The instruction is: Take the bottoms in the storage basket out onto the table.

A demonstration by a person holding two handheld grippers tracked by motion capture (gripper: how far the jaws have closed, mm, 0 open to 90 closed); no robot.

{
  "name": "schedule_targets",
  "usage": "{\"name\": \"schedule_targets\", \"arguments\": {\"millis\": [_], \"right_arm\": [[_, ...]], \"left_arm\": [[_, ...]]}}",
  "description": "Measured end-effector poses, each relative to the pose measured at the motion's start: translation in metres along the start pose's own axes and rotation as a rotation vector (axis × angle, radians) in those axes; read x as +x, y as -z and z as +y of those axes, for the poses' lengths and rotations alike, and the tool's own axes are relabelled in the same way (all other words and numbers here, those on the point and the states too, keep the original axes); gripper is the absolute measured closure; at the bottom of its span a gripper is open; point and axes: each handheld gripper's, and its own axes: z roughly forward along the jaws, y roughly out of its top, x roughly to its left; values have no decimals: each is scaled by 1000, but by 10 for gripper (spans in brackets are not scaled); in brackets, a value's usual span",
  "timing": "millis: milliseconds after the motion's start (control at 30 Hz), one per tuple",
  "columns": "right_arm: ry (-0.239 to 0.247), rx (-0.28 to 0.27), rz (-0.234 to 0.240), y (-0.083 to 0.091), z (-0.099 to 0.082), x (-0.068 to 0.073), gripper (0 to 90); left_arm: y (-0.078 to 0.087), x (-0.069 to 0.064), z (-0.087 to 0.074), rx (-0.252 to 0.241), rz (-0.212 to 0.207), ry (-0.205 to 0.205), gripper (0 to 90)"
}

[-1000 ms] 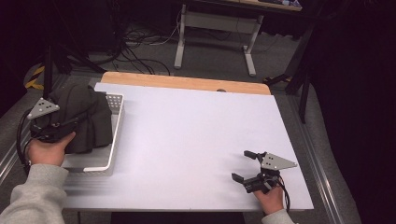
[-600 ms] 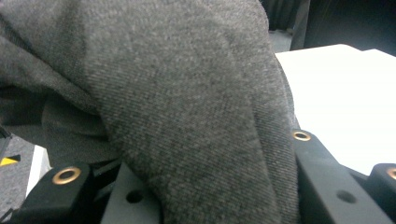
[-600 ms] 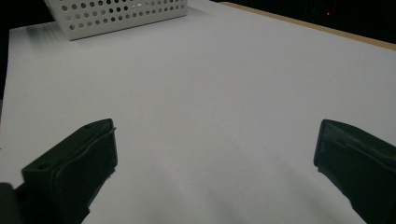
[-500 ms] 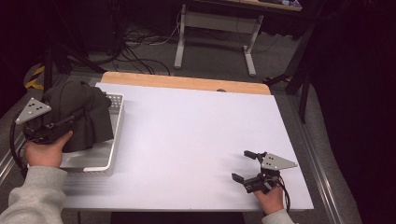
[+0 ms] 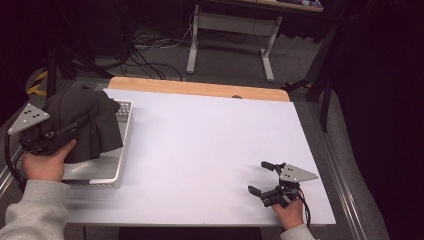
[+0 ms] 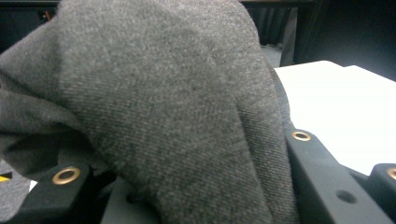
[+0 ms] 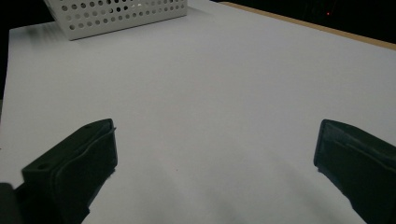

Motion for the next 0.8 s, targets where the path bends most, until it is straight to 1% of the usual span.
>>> {"name": "schedule_targets", "arguments": {"millis": [333,433,500,533,667,800], "right_arm": [[-1,0,0,0,0,0,2],[-1,0,-2,0,0,0,2],[-1,1,-2,0,0,0,2],[-1,0,-2,0,0,0,2],[-1,1,-1,0,0,0,2],[-2,0,0,0,0,0,2]], "left_arm": [[6,-11,10,-17,-17,-22,662],[10,-17,16,-32,-31,-29,663],[10,-18,18,-35,-36,-35,662],[11,-21,22,-39,-43,-47,662],[12,-26,26,-47,-53,-55,662],[14,-34,32,-60,-77,-68,662]]}}
